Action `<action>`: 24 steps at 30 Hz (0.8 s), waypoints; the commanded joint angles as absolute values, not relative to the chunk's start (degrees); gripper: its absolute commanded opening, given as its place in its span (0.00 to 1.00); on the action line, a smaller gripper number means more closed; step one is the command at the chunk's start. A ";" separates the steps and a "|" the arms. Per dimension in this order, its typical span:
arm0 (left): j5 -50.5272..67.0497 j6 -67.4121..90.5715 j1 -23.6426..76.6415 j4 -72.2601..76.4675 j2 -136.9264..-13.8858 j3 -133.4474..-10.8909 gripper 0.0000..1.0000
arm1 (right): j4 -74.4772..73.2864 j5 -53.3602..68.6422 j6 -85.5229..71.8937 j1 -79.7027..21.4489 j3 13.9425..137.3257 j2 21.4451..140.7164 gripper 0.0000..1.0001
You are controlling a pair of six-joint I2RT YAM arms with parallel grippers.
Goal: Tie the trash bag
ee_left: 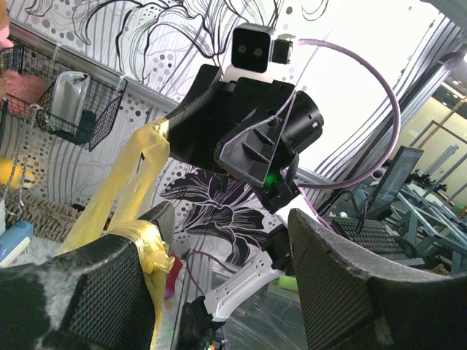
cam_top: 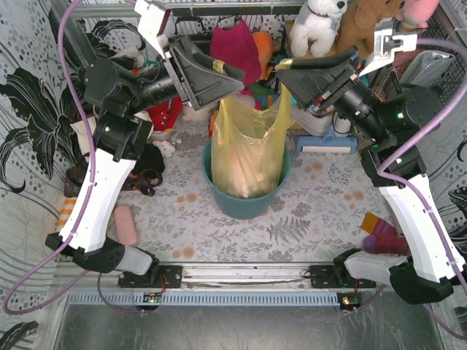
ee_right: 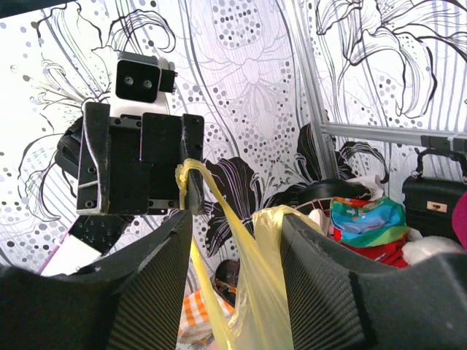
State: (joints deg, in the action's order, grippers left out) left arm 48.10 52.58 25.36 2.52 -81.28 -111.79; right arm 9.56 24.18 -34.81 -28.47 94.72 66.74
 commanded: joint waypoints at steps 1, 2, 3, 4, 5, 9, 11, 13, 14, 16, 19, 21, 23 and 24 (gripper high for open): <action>44.92 51.12 24.94 4.76 -76.81 -99.51 0.72 | 11.72 20.96 -34.66 -28.36 84.06 61.75 0.60; 44.21 50.85 24.91 4.51 -75.60 -96.37 0.72 | 11.99 21.09 -35.10 -28.37 81.80 60.79 0.62; 43.79 50.64 24.79 4.08 -74.63 -93.85 0.72 | 12.02 21.33 -35.25 -28.34 80.00 60.01 0.64; 43.17 50.32 24.64 3.23 -73.80 -91.74 0.72 | 11.92 21.78 -35.43 -28.32 78.63 59.47 0.67; 42.54 49.72 24.45 1.89 -73.18 -90.39 0.72 | 11.60 22.39 -35.42 -28.37 77.56 59.16 0.70; 41.17 46.69 23.92 -3.14 -71.82 -89.28 0.73 | 9.54 22.83 -34.43 -28.38 76.15 58.92 0.75; 41.65 46.58 23.91 -3.30 -71.54 -89.27 0.74 | 9.36 23.30 -33.76 -28.37 76.18 59.42 0.75; 41.91 46.30 23.90 -4.02 -71.25 -89.30 0.74 | 9.69 24.98 -33.50 -28.39 76.76 60.52 0.74; 41.85 46.01 23.90 -4.58 -71.12 -89.22 0.74 | 9.87 26.39 -33.54 -28.39 77.30 61.21 0.73; 41.88 45.00 23.91 -5.83 -70.46 -89.17 0.74 | 11.23 30.43 -34.06 -28.36 78.14 62.83 0.72; 41.96 44.73 23.84 -6.19 -68.83 -88.50 0.75 | 12.60 34.21 -34.64 -28.39 78.65 63.64 0.71; 42.76 45.21 23.82 -5.40 -67.64 -87.77 0.76 | 12.93 34.89 -34.77 -28.39 78.20 63.05 0.70; 43.67 45.79 23.81 -4.59 -66.93 -86.91 0.76 | 13.01 35.49 -34.35 -28.36 77.97 62.36 0.69; 43.92 46.03 23.82 -4.43 -66.55 -86.52 0.76 | 12.89 36.01 -33.97 -28.39 77.96 61.99 0.69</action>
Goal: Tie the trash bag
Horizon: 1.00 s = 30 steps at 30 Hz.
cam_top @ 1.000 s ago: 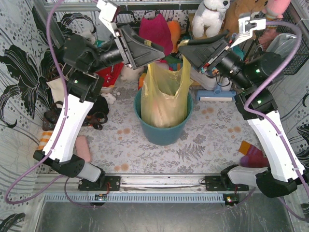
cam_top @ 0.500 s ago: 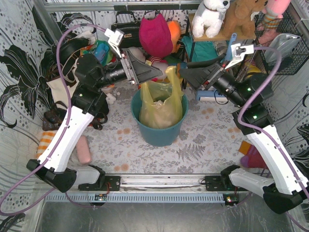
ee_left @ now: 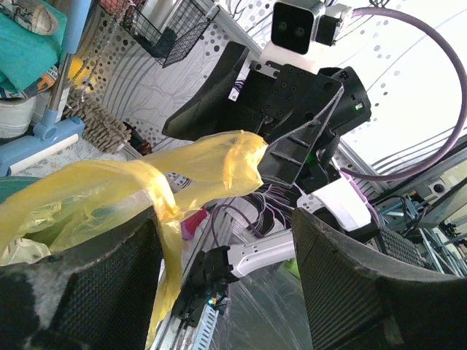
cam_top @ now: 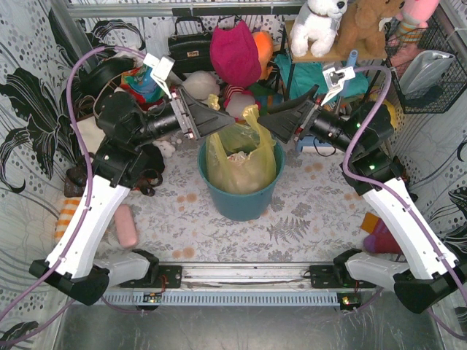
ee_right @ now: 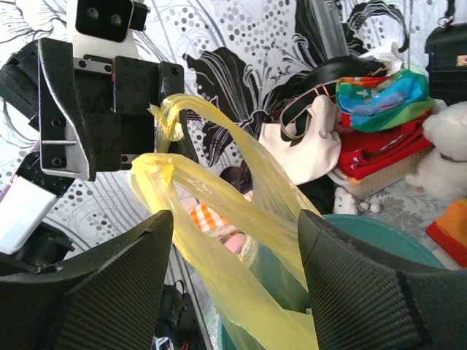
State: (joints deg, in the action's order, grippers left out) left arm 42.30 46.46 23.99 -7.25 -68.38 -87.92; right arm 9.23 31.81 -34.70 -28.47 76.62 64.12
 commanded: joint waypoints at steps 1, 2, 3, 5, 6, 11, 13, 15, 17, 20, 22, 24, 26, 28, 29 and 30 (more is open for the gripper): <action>43.94 46.05 23.77 -4.51 -66.23 -86.16 0.76 | 12.88 36.68 -33.67 -28.38 77.96 61.70 0.69; 43.97 46.03 23.81 -4.71 -65.99 -85.85 0.76 | 13.18 37.76 -33.44 -28.39 77.96 61.28 0.69; 43.95 45.96 23.82 -4.98 -65.67 -85.46 0.76 | 13.24 39.03 -33.33 -28.39 78.02 61.06 0.70; 43.95 45.86 23.82 -5.36 -65.09 -84.84 0.76 | 13.26 41.68 -33.26 -28.37 78.49 60.92 0.70; 43.88 45.94 23.77 -5.41 -64.75 -84.49 0.76 | 13.25 42.83 -33.34 -28.38 78.67 60.91 0.70; 43.86 46.30 23.80 -5.16 -63.37 -83.23 0.76 | 13.54 45.97 -33.32 -28.32 79.34 61.80 0.70; 43.93 46.31 23.80 -4.94 -63.17 -82.90 0.76 | 14.45 47.27 -33.86 -28.34 79.57 62.84 0.70; 44.04 46.37 23.82 -4.95 -63.12 -82.67 0.76 | 17.71 49.52 -35.51 -28.36 79.60 64.54 0.68; 44.04 46.38 23.81 -4.89 -62.90 -82.11 0.76 | 21.08 51.86 -37.30 -28.37 79.61 66.17 0.67; 44.03 46.38 23.82 -4.58 -62.51 -81.10 0.75 | 24.43 54.51 -39.31 -28.31 80.57 69.24 0.67; 44.03 46.25 23.82 -4.57 -62.26 -80.79 0.75 | 25.29 55.25 -39.72 -28.36 81.27 71.01 0.67; 43.97 46.16 23.81 -4.66 -61.92 -80.60 0.74 | 25.39 55.56 -39.36 -28.37 82.08 72.46 0.67; 43.88 45.89 23.81 -4.81 -61.79 -80.64 0.73 | 26.38 56.51 -39.53 -28.34 82.55 73.72 0.65; 43.69 45.71 23.82 -4.86 -61.77 -80.88 0.72 | 28.75 57.65 -41.67 -28.39 82.78 75.03 0.59; 43.68 45.56 23.82 -4.64 -61.82 -81.05 0.71 | 30.66 58.19 -43.16 -28.34 82.77 75.58 0.56; 43.68 45.55 23.75 -4.19 -61.98 -81.26 0.70 | 33.00 58.82 -44.81 -28.37 82.79 76.11 0.53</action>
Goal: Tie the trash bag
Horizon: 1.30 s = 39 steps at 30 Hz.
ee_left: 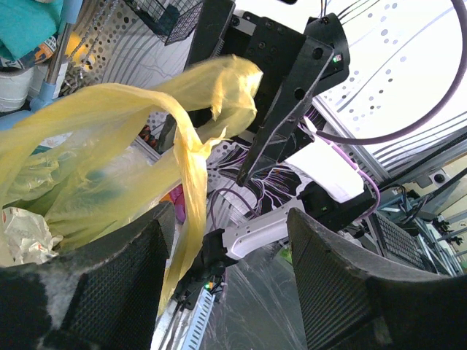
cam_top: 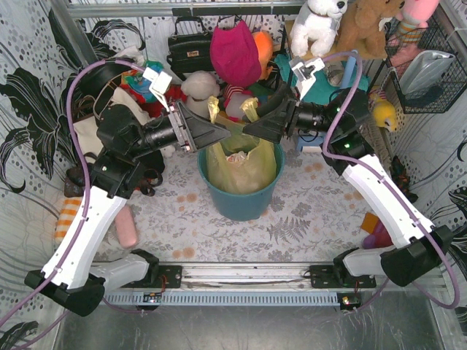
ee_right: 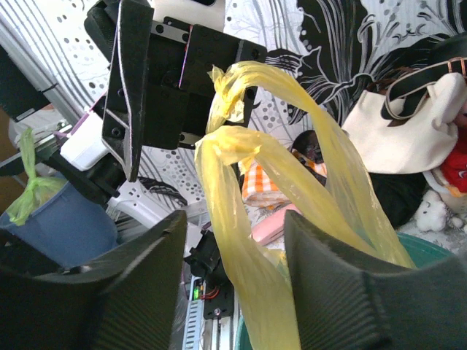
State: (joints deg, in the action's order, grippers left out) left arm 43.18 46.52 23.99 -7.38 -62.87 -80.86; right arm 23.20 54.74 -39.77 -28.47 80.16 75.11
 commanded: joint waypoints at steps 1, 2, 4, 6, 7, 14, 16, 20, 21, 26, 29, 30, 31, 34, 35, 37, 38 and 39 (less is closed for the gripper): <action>43.73 45.56 23.77 -3.69 -62.37 -81.63 0.70 | 35.41 59.59 -46.77 -28.44 82.86 76.52 0.50; 43.81 45.60 23.80 -3.21 -62.76 -82.08 0.70 | 38.11 60.12 -48.58 -28.45 83.14 76.89 0.48; 44.15 45.67 23.81 -2.45 -63.92 -83.65 0.69 | 42.55 60.60 -52.07 -28.46 84.15 77.59 0.45; 44.80 45.85 23.81 -2.35 -65.70 -86.11 0.63 | 45.81 60.60 -54.81 -28.41 86.18 78.33 0.41; 45.25 46.05 23.75 -2.27 -66.69 -87.76 0.57 | 47.22 60.56 -56.05 -28.46 86.91 78.76 0.39; 47.89 46.02 23.43 -2.40 -72.69 -102.04 0.22 | 46.43 55.77 -57.72 -28.44 98.70 81.46 0.00; 47.84 45.82 22.66 -2.90 -73.92 -104.63 0.19 | 41.13 51.92 -52.47 -28.40 99.04 79.44 0.00; 46.99 46.84 20.44 -2.11 -74.51 -104.24 0.14 | 30.88 41.02 -39.53 -28.38 92.59 72.35 0.00; 46.83 46.95 20.13 -1.47 -74.34 -103.27 0.14 | 29.19 38.56 -36.86 -28.41 89.96 70.37 0.00; 44.45 46.32 19.08 -0.02 -72.16 -95.94 0.25 | 25.80 30.66 -32.94 -28.47 76.77 63.30 0.00; 41.27 45.06 18.56 -1.32 -70.86 -93.02 0.40 | 26.42 30.32 -34.48 -28.47 72.36 61.73 0.05; 40.25 44.19 18.48 -2.59 -70.73 -93.29 0.44 | 26.51 30.18 -34.90 -28.43 71.74 61.56 0.13; 39.35 43.31 18.45 -4.11 -70.71 -93.83 0.48 | 26.46 30.08 -35.09 -28.45 71.52 61.40 0.20; 38.57 42.24 18.33 -5.72 -71.07 -95.39 0.57 | 26.02 29.53 -35.11 -28.45 72.36 61.48 0.31; 38.75 42.30 18.32 -5.75 -71.29 -95.82 0.57 | 25.57 29.26 -34.92 -28.46 72.94 61.64 0.33; 38.94 42.36 18.32 -6.14 -71.89 -96.66 0.57 | 25.11 29.18 -34.71 -28.43 73.98 62.06 0.40; 38.93 42.17 18.24 -6.52 -72.11 -97.02 0.57 | 24.79 28.86 -34.65 -28.44 74.34 62.22 0.42; 38.65 41.92 18.25 -6.90 -72.31 -97.18 0.58 | 24.42 28.61 -34.68 -28.41 74.62 62.35 0.44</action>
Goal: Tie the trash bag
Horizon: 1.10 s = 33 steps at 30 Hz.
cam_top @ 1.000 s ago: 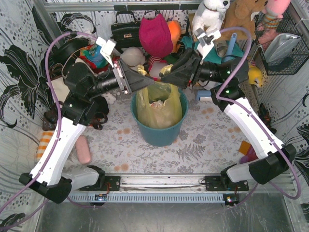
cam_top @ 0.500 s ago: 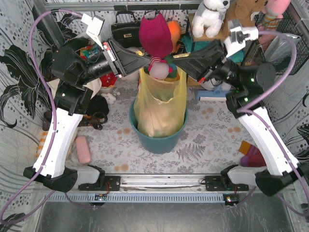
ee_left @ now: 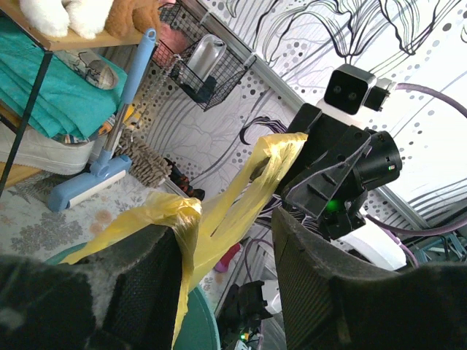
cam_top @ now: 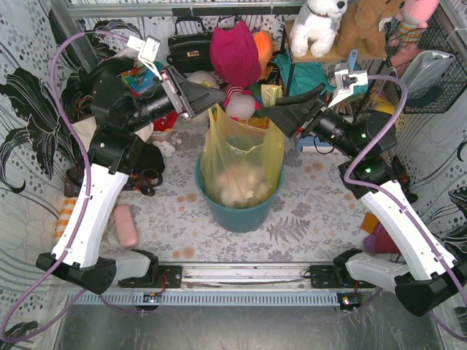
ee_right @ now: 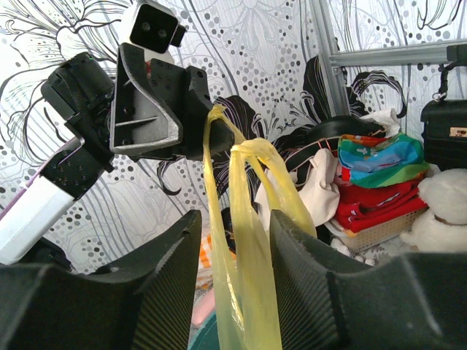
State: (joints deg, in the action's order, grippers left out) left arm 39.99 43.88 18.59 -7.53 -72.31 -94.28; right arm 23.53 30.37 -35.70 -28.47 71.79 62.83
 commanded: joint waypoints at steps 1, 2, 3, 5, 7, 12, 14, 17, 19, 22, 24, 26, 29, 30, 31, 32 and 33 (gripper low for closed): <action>38.33 41.64 18.28 -7.14 -72.33 -97.14 0.58 | 24.33 28.43 -34.63 -28.45 74.81 62.53 0.44; 38.17 41.51 18.26 -7.26 -72.33 -97.00 0.57 | 24.26 28.36 -34.73 -28.47 75.05 62.69 0.44; 38.11 41.46 18.26 -7.25 -72.33 -96.83 0.56 | 24.37 28.51 -34.88 -28.44 75.26 62.88 0.44; 38.19 41.34 18.19 -7.21 -72.40 -96.70 0.54 | 25.38 29.41 -35.32 -28.39 75.89 63.49 0.44; 38.28 41.06 18.19 -7.31 -72.30 -96.53 0.52 | 26.85 30.75 -36.36 -28.45 76.66 64.13 0.44; 38.01 40.39 18.03 -7.73 -71.89 -96.54 0.52 | 28.22 32.31 -37.71 -28.41 79.52 66.55 0.44; 37.98 40.34 18.01 -7.73 -71.69 -96.35 0.52 | 27.67 32.16 -37.56 -28.47 80.40 67.40 0.44; 38.05 40.21 17.95 -7.94 -71.37 -96.24 0.52 | 23.93 30.92 -37.05 -28.40 82.14 68.63 0.44; 38.06 40.08 17.88 -8.05 -71.03 -95.97 0.52 | 22.01 29.07 -36.88 -28.40 82.16 68.73 0.45; 38.03 40.03 17.93 -7.83 -70.67 -95.42 0.52 | 21.06 27.45 -37.51 -28.47 81.21 68.73 0.37; 38.01 40.02 17.93 -7.76 -70.61 -95.15 0.51 | 21.97 27.62 -38.52 -28.44 80.75 68.86 0.24; 38.03 40.06 17.93 -7.60 -70.65 -94.95 0.51 | 23.07 28.02 -39.33 -28.43 80.73 69.14 0.21; 37.08 40.08 17.83 -7.58 -70.75 -95.01 0.44 | 23.30 27.95 -39.36 -28.42 82.04 69.55 0.08; 35.80 39.91 17.81 -8.22 -70.71 -95.27 0.40 | 23.11 27.87 -39.23 -28.46 82.90 69.79 0.00; 34.47 39.84 17.83 -8.38 -70.41 -95.68 0.36 | 22.85 27.88 -38.90 -28.47 83.97 70.09 0.00; 33.32 39.66 17.76 -8.62 -70.18 -96.41 0.32 | 22.57 28.05 -38.63 -28.43 85.52 70.58 0.00; 32.13 39.02 17.83 -9.14 -70.07 -97.77 0.28 | 22.01 28.42 -38.33 -28.45 87.50 71.30 0.00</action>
State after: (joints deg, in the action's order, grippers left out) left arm 36.91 40.99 18.24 -10.17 -71.57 -95.00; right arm 20.51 28.62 -38.52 -28.47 81.19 70.04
